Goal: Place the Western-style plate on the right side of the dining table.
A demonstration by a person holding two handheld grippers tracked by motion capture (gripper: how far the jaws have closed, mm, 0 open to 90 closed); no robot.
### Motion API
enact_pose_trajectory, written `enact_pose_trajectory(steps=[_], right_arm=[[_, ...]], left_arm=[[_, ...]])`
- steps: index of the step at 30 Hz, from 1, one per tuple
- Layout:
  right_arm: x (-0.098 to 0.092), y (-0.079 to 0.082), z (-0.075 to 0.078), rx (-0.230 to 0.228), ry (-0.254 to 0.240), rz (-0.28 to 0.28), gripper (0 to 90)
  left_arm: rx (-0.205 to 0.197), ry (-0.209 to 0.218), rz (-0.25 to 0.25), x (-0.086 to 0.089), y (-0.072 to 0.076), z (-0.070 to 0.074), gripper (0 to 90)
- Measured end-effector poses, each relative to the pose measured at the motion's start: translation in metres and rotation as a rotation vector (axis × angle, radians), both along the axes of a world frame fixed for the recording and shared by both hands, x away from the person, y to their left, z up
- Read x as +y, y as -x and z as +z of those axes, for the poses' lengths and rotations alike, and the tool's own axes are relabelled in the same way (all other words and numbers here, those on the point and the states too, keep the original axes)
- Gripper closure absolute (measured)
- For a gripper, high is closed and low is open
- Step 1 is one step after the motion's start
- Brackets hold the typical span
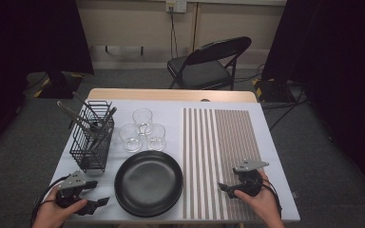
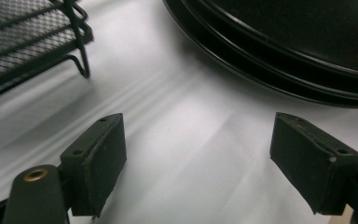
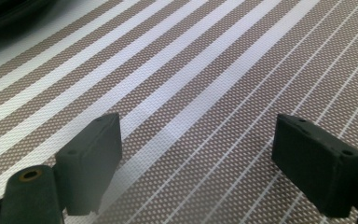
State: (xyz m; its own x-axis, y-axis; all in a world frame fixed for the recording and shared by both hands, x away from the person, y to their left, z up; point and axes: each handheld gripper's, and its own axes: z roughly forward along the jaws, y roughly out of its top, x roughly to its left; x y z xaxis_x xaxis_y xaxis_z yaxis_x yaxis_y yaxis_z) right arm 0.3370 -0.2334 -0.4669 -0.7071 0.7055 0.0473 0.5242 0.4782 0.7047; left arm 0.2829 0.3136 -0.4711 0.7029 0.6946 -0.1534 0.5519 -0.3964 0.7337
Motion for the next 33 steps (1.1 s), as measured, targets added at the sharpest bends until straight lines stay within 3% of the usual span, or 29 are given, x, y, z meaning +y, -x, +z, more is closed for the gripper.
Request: enact_pose_trajectory(steps=[3, 4, 6, 12, 21, 33], right_arm=[[0.000, 0.001, 0.002, 0.007, 0.020, 0.007, 15.7], [-0.001, 0.001, 0.004, 0.001, 0.004, -0.016, 14.8], [-0.001, 0.000, 0.006, -0.001, -0.013, -0.021, 14.8], [0.005, 0.000, 0.011, 0.002, -0.005, 0.004, 14.8], [0.016, -0.001, 0.022, 0.002, -0.042, 0.019, 15.4], [0.027, -0.005, 0.024, 0.005, -0.035, 0.018, 15.4]], left_arm=[[-0.009, 0.024, 0.015, 0.000, 0.000, 0.005, 15.9], [-0.033, 0.037, 0.006, -0.002, 0.001, 0.010, 15.9], [-0.047, 0.037, -0.001, -0.004, 0.002, 0.012, 16.0], [-0.050, 0.071, -0.029, -0.010, 0.004, 0.020, 15.7], [-0.062, 0.079, -0.023, -0.013, 0.009, 0.029, 15.7], [-0.087, 0.076, -0.060, -0.019, 0.012, 0.038, 17.0]])
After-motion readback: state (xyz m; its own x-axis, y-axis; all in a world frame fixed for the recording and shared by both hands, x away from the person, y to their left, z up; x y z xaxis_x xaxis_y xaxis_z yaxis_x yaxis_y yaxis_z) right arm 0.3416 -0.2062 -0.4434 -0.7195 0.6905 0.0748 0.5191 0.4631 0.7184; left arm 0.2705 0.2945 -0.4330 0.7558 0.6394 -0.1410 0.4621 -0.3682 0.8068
